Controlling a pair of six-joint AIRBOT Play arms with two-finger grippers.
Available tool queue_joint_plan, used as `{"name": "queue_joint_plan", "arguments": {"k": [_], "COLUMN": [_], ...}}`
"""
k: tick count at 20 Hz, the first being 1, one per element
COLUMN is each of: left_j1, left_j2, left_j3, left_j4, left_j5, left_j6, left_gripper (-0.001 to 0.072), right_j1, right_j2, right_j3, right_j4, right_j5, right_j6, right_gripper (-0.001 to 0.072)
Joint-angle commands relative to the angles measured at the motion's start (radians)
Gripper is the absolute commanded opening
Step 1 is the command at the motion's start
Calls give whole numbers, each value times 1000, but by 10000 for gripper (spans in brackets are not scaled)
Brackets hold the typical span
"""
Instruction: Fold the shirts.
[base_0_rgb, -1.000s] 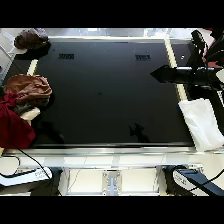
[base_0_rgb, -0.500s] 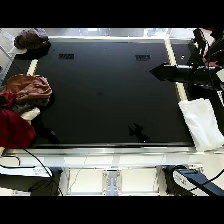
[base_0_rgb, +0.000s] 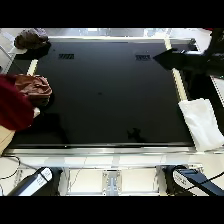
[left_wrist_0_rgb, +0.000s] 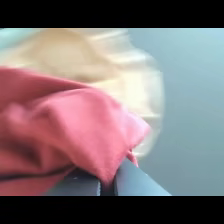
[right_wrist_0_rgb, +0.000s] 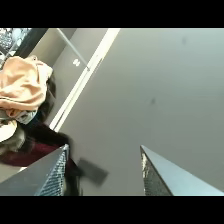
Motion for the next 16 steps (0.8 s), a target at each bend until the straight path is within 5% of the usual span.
{"name": "queue_joint_plan", "arguments": {"k": [1, 5, 6, 8, 10, 13, 14, 16], "left_j1": [-209, -578, -655, -711, -677, -567, -518, -456], "left_j2": [148, 114, 91, 69, 72, 34, -2, -89], "left_j3": [-1, -19, -19, -19, -19, -20, -24, -60], "left_j4": [-451, -448, -426, -286, -61, 334, 352, 282], "left_j5": [-32, -148, -141, -41, 50, -7, -68, -173], "left_j6": [119, 123, 132, 166, 140, -190, -275, -290], "left_gripper": [14, 15, 70, 720, 720, 720, 720, 694], "right_j1": [-1, -1, -1, -1, -1, -1, -1, -1], "right_j2": [0, 0, 7, 33, 45, 39, 32, 7], "right_j3": [238, 511, 548, 556, 540, 443, 386, 241], "right_j4": [-93, -213, -229, -274, -381, -645, -723, -755], "right_j5": [127, 198, 193, 182, 225, 354, 387, 410], "right_j6": [-1, -1, -1, -1, -1, 37, 66, 98], "right_gripper": [511, 511, 511, 511, 511, 510, 510, 511]}}
